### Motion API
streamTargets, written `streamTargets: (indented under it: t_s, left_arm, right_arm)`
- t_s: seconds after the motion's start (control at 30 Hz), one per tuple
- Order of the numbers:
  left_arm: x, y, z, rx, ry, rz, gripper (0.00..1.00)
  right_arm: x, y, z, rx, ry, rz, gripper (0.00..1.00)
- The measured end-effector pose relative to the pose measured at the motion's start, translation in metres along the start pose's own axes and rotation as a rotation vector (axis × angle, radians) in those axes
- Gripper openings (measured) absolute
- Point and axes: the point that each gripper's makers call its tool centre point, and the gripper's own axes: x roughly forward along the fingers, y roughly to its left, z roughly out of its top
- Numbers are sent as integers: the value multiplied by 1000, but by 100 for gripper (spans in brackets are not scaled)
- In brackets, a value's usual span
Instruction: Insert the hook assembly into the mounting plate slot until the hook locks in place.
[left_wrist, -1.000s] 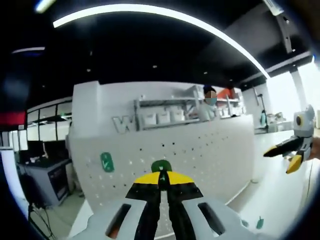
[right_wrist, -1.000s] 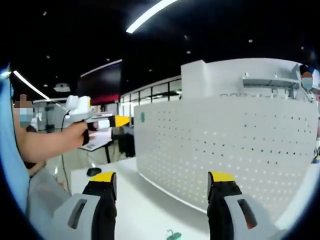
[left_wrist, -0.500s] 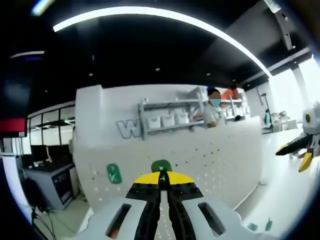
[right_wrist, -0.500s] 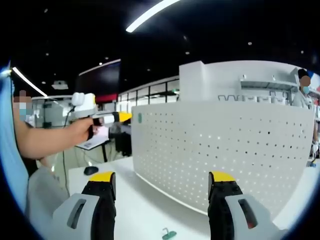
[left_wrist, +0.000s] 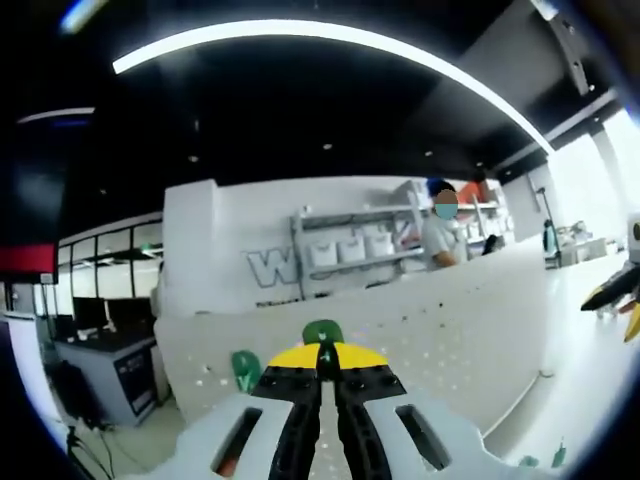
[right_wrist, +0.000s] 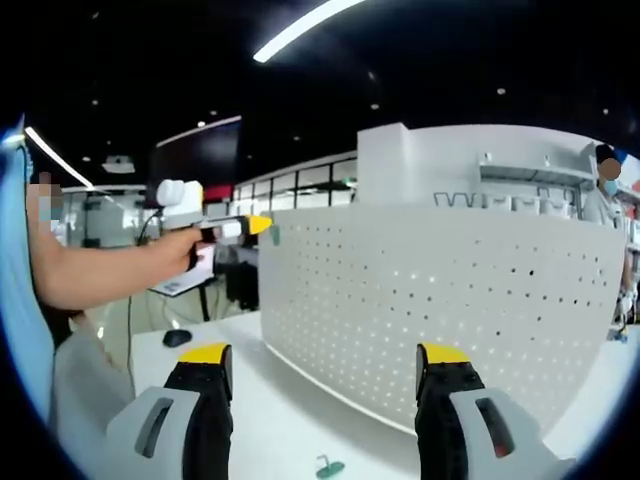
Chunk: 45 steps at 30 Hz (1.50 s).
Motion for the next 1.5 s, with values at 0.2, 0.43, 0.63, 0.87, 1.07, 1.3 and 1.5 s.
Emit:
streamTargets:
  t_s: [0.2,0.43,0.63,0.87,1.07,1.3,1.5]
  left_arm:
    - [9,2,-2,28,-18,15,3]
    - [16,6,-6,38,-39,33,3]
    - [20,8,-9,52,-62,48,3]
    - [23,10,-13,58,-67,58,3]
    - [25,12,-16,59,-70,74,3]
    - [30,10,-16,79,-71,74,3]
    - [34,12,-20,76,-62,83,3]
  right_arm:
    - [1,-2,-1,-3,7,-4,75]
    - [2,-3,0,-10,11,-4,75]
    - [4,-4,1,-16,11,-1,74]
    - [5,-3,3,-21,12,4,74]
    - [5,-4,1,-21,16,6,73]
    - [4,-8,0,-16,18,-2,73]
    - [6,-9,-3,-19,25,1,73]
